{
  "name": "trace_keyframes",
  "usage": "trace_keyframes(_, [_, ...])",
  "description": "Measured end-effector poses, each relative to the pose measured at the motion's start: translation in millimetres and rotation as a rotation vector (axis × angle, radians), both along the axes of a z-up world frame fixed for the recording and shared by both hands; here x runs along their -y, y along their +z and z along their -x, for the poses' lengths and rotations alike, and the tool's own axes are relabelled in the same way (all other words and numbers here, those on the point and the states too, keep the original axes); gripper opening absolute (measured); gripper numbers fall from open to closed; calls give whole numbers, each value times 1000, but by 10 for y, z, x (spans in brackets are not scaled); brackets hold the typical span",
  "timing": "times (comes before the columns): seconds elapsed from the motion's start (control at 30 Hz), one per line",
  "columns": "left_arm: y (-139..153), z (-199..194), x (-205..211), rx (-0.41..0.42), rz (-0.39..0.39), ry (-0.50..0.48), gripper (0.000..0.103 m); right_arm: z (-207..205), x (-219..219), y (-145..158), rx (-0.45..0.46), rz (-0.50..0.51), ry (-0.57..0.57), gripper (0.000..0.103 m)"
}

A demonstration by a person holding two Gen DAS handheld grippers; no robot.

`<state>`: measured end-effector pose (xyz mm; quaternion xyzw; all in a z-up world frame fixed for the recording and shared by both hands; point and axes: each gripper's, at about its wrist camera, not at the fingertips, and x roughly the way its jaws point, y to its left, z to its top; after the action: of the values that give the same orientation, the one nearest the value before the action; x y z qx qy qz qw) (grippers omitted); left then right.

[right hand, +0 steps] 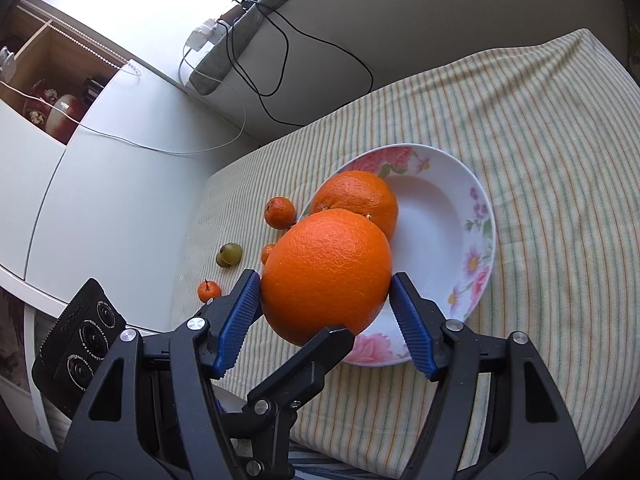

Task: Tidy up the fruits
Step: 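Lift the second orange with the right gripper and carry it to the plate, then lower the orange beside the first one and open the right gripper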

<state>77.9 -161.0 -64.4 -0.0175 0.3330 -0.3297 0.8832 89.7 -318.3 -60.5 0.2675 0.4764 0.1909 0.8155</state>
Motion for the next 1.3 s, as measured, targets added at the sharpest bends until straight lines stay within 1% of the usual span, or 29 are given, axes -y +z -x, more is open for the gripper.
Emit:
trace_keyframes(0.27, [-94, -24, 204, -18, -21, -28, 63, -15, 263, -127, -31, -21, -30, 70])
trace_keyframes(0.6, [-153, -119, 298, -38, -33, -30, 63, -79, 307, -231, -48, -28, -34, 70])
trace_keyframes(1.1, [-179, -127, 293, -43, -37, -31, 63, -123, 282, -245, -60, -20, -32, 70])
trace_keyframes(1.17, [-164, -106, 293, -20, -48, -20, 63, -124, 280, -238, -55, -7, -33, 71])
trace_keyframes(1.27, [-109, -82, 268, 1, -41, -17, 63, -104, 297, -141, -11, 15, -43, 71])
trace_keyframes(1.3, [-99, -75, 264, 5, -47, -16, 63, -100, 309, -103, 1, 16, -47, 73])
